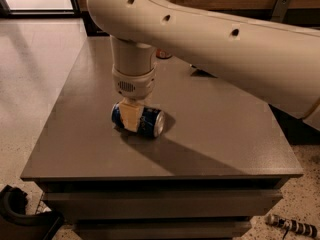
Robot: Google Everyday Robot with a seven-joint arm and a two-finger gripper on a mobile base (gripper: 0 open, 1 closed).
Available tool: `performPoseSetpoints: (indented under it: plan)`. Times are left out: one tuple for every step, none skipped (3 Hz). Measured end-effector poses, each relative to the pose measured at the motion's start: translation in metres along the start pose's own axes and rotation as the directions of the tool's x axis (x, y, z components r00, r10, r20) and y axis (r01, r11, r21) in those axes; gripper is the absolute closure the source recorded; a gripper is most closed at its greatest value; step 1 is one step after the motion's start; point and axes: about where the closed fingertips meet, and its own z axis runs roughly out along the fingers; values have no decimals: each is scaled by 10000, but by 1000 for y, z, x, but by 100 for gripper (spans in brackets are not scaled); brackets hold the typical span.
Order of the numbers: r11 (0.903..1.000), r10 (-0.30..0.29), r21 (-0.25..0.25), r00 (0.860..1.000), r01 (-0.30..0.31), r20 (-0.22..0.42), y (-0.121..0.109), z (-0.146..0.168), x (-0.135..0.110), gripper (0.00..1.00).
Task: Place pepsi can upright
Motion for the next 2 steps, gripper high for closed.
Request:
performPoseSetpoints:
  plan:
    - [10000, -10, 40, 10000, 10, 61, 0, 0, -1, 100]
    - [10000, -12, 47, 10000, 12, 72, 0, 0, -2, 100]
